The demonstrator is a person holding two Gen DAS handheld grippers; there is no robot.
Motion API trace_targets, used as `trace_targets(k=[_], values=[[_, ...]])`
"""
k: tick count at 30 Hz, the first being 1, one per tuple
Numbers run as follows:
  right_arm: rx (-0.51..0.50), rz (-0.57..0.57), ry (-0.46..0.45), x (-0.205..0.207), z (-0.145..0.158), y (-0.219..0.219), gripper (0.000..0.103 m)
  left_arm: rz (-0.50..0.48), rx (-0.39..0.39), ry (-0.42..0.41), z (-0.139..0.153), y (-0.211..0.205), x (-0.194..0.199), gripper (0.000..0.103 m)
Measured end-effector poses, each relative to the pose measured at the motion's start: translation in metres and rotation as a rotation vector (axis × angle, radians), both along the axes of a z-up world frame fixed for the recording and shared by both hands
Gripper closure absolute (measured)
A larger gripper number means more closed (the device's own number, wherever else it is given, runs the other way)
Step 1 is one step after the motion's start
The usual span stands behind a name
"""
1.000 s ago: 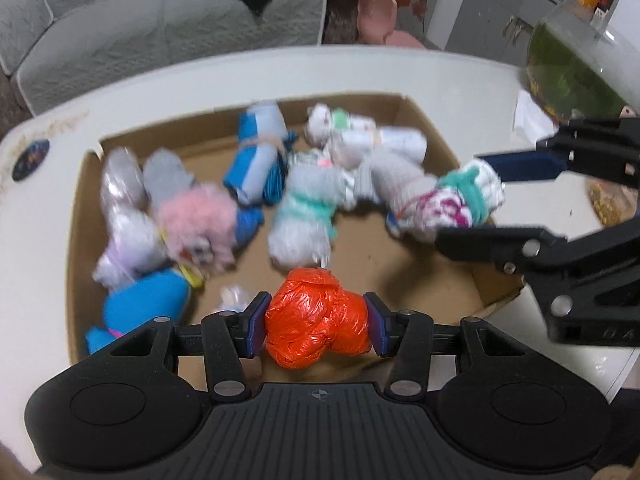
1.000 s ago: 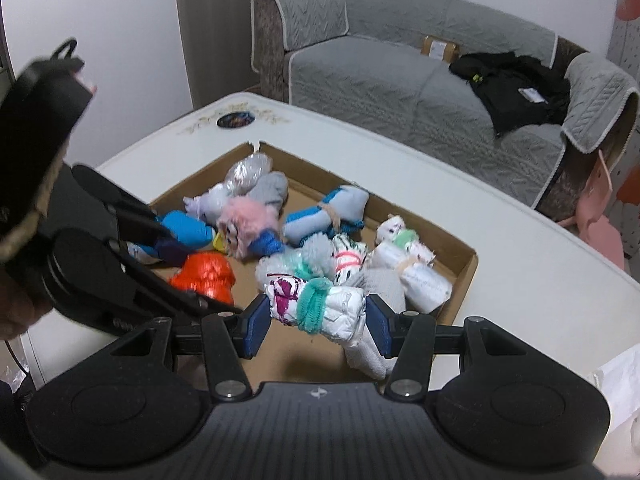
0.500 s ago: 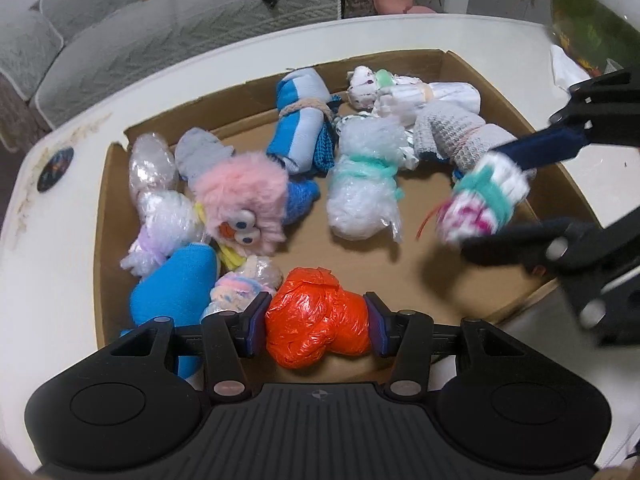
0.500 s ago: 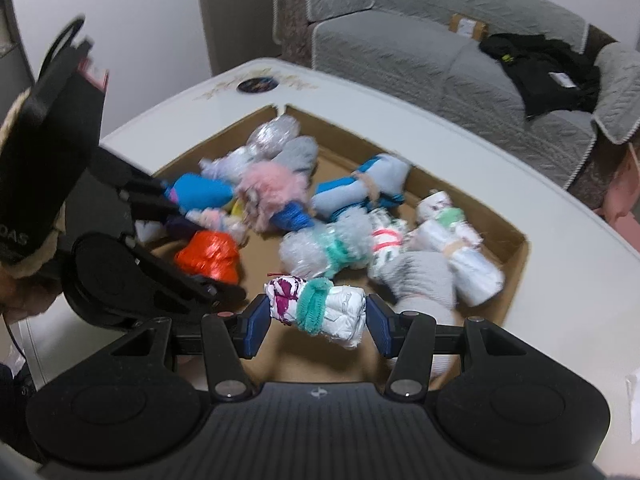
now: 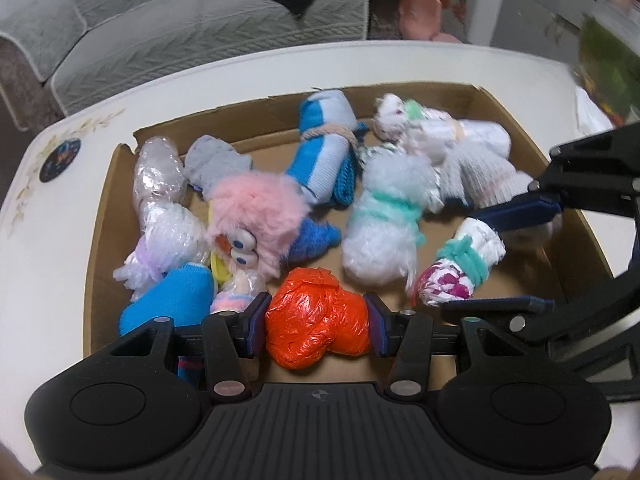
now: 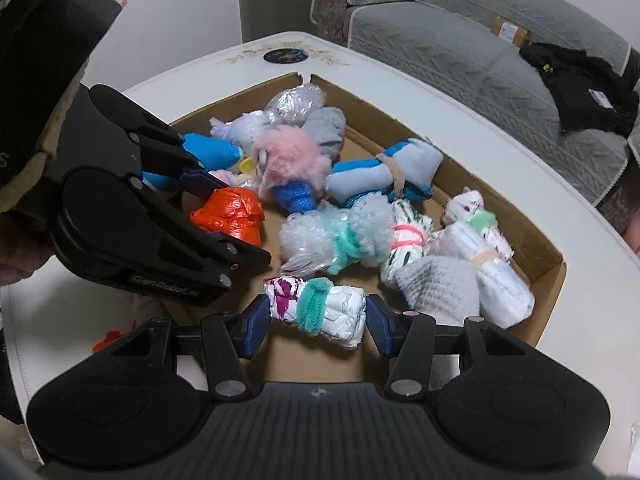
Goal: Organize objects
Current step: 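Carry both bundles over the box and lower them in, then open both grippers and withdraw them toward the remaining bundles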
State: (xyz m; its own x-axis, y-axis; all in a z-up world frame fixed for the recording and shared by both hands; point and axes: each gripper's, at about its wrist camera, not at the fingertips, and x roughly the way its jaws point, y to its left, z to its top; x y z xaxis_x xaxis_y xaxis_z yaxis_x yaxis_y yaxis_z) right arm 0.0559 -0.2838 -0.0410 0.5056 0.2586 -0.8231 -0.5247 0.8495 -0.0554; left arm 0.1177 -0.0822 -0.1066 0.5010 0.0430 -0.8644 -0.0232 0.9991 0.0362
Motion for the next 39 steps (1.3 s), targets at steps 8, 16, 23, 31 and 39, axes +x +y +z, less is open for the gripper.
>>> trace_targets(k=[8,16,23,31,39], values=[[-0.009,-0.017,0.006,0.013,-0.009,-0.005,0.054,0.059,-0.006,-0.017,-0.005,0.000,0.009,0.047],[0.005,-0.039,0.010,0.021,-0.011,-0.005,0.054,0.128,-0.037,-0.025,-0.007,0.005,0.017,0.046],[-0.010,-0.041,0.019,0.020,-0.012,-0.006,0.051,0.129,-0.043,-0.024,-0.008,0.005,0.013,0.041],[-0.034,-0.043,0.046,0.018,-0.014,-0.006,0.043,0.117,-0.057,-0.011,-0.005,0.003,0.013,0.029],[-0.038,-0.042,0.065,0.015,-0.010,-0.005,0.029,0.127,-0.066,0.009,0.003,-0.002,0.013,0.016]])
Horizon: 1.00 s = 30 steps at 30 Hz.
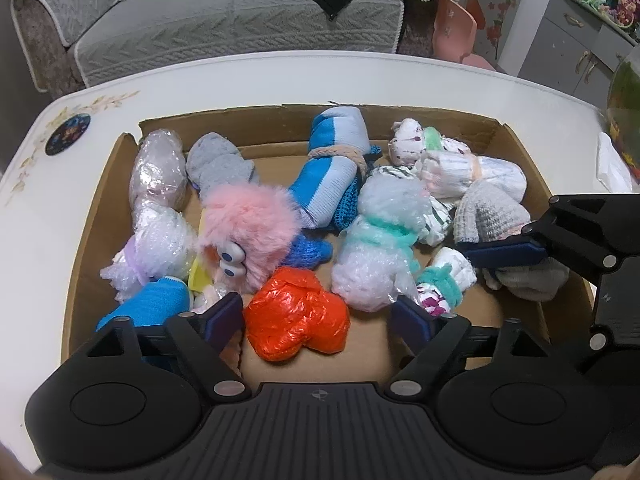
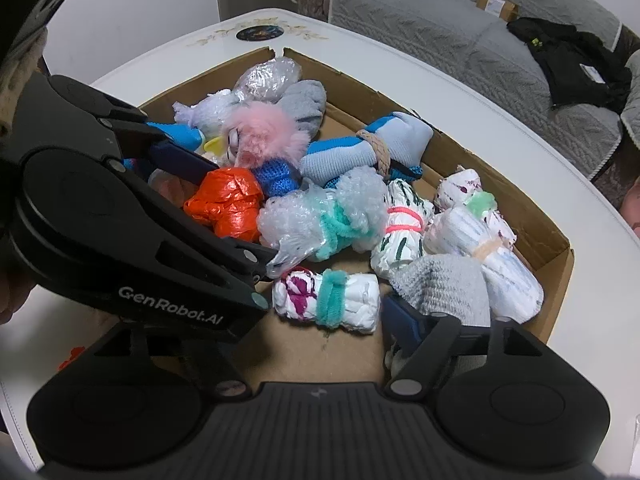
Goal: Organize objects
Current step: 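Open both grippers and withdraw them toward the remaining bundles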
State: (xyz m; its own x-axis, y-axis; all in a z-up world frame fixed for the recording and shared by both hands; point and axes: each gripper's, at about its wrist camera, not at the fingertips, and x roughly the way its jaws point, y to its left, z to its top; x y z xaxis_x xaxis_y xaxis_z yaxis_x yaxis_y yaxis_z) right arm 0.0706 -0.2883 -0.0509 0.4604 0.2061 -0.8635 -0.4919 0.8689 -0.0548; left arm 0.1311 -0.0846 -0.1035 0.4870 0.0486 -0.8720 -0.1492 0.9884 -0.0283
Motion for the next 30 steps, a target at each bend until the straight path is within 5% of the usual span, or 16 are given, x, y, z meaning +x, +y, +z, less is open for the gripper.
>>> trace_targets(k=[16,30], values=[[0.020,-0.066,0.041,-0.007,0.018,0.002,0.014,0.043,-0.028,0.061,0.017,0.001,-0.010,0.007],[0.071,-0.154,0.027,-0.027,0.036,-0.009,0.012,0.045,-0.048,0.056,0.049,-0.001,-0.042,0.001]])
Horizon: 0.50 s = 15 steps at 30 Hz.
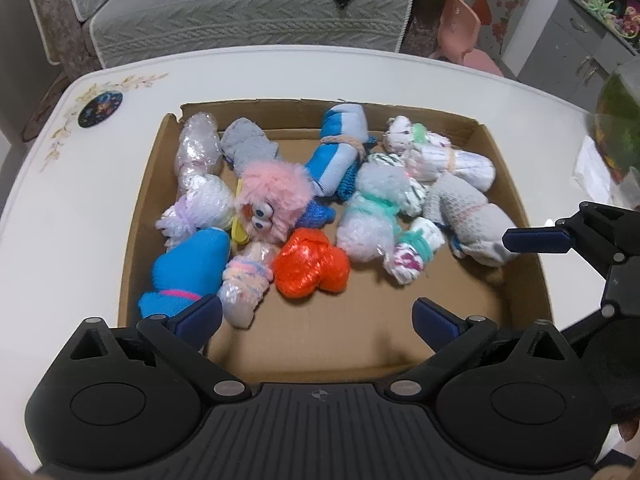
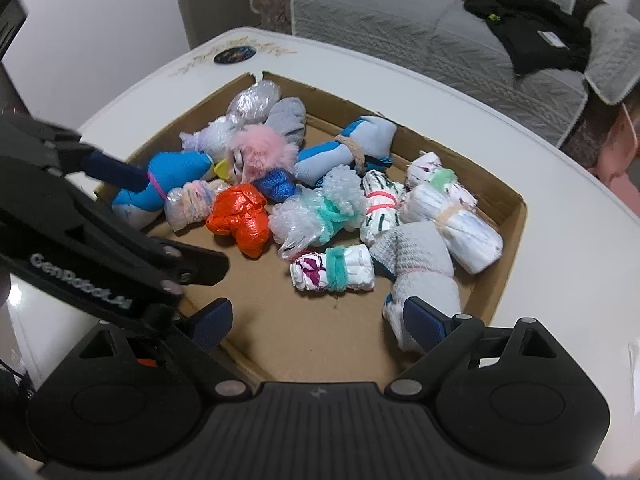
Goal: Organize objects
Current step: 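Open both grippers and withdraw them toward the remaining bundles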
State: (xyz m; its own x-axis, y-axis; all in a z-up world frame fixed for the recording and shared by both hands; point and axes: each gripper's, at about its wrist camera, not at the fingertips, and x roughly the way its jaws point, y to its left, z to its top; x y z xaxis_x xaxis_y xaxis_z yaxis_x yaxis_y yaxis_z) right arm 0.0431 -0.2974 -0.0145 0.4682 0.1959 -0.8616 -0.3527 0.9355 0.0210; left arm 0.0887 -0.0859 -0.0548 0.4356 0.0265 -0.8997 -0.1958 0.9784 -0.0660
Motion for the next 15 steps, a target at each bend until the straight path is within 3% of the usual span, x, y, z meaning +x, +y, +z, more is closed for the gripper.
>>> trace_targets(k=[15], values=[[0.058,-0.125,0.007,-0.061,0.014,-0.012,0.011,0.010,0.009,-0.044,0.024,0.006,-0.071,0.001]])
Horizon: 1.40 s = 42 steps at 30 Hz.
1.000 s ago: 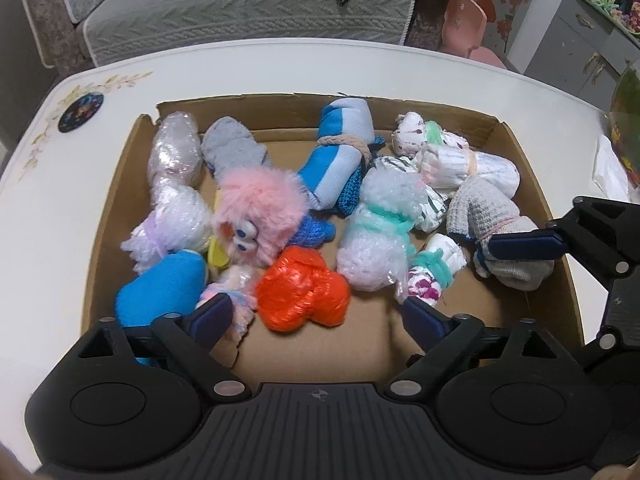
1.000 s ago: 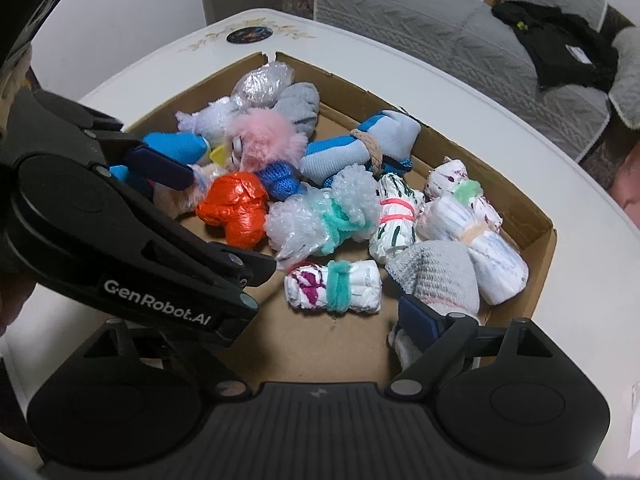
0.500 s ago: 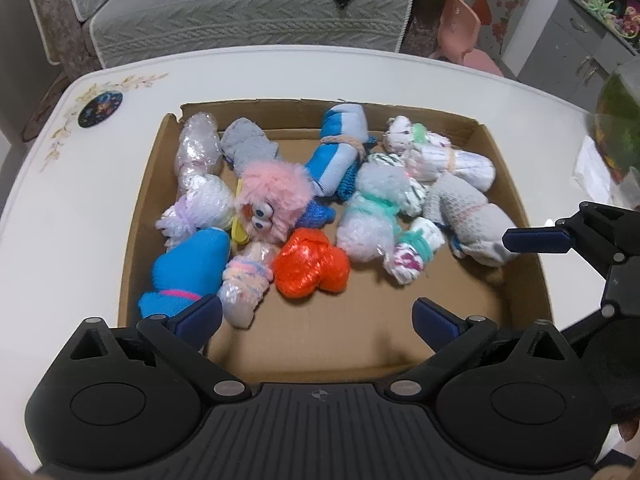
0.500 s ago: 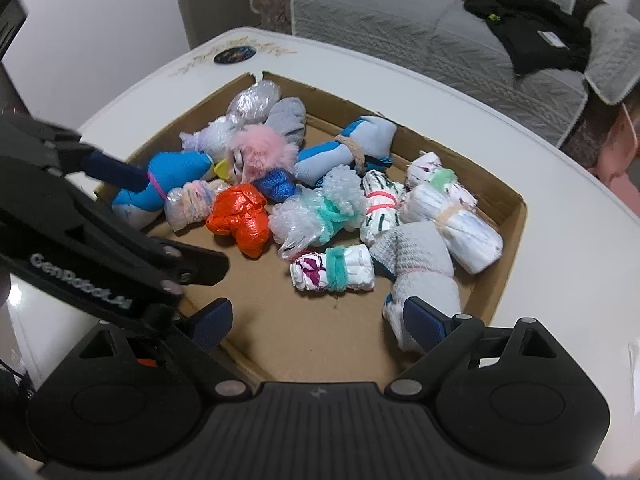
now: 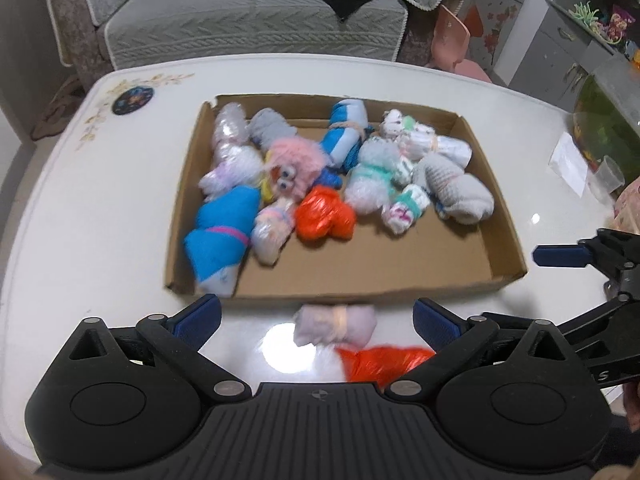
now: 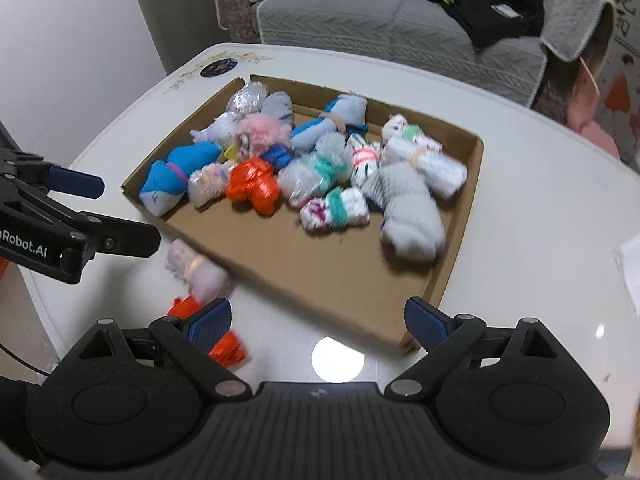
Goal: Organize objects
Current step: 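Open both grippers and withdraw them toward the remaining bundles, then grasp lilac sock bundle with left gripper while right grasps orange plastic bundle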
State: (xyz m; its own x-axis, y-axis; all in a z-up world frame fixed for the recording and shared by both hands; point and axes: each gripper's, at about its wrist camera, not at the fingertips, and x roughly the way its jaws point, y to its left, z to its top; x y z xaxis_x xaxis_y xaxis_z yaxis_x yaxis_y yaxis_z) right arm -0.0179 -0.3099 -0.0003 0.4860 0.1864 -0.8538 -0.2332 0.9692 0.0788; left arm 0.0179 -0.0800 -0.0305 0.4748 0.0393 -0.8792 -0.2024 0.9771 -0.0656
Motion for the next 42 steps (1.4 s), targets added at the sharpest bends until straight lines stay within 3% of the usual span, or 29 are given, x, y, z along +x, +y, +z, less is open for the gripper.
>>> trace_targets(k=[8,14,20,22,26,33,42], values=[[-0.015,-0.075,0.029,-0.013,-0.031,0.046,0.011,0.098,0.047,-0.004,-0.015,0.017,-0.047,0.001],[-0.029,-0.137,0.052,-0.007,-0.050,0.073,0.018,0.147,0.053,0.020,-0.028,0.033,-0.064,0.001],[-0.071,-0.084,0.044,-0.008,-0.057,0.084,0.040,0.122,0.086,-0.023,-0.031,0.032,-0.062,0.001],[-0.076,-0.051,0.051,-0.013,-0.056,0.079,0.054,0.094,0.107,-0.042,-0.035,0.030,-0.059,0.001],[-0.093,-0.006,0.055,-0.024,-0.054,0.059,0.054,0.037,0.095,-0.067,-0.048,0.022,-0.049,0.001],[-0.058,-0.024,0.062,-0.035,-0.051,0.024,0.054,-0.001,0.101,-0.074,-0.068,0.001,-0.028,0.001],[-0.063,-0.035,0.077,-0.030,-0.052,0.012,0.054,0.027,0.137,-0.079,-0.087,-0.027,-0.008,0.001]])
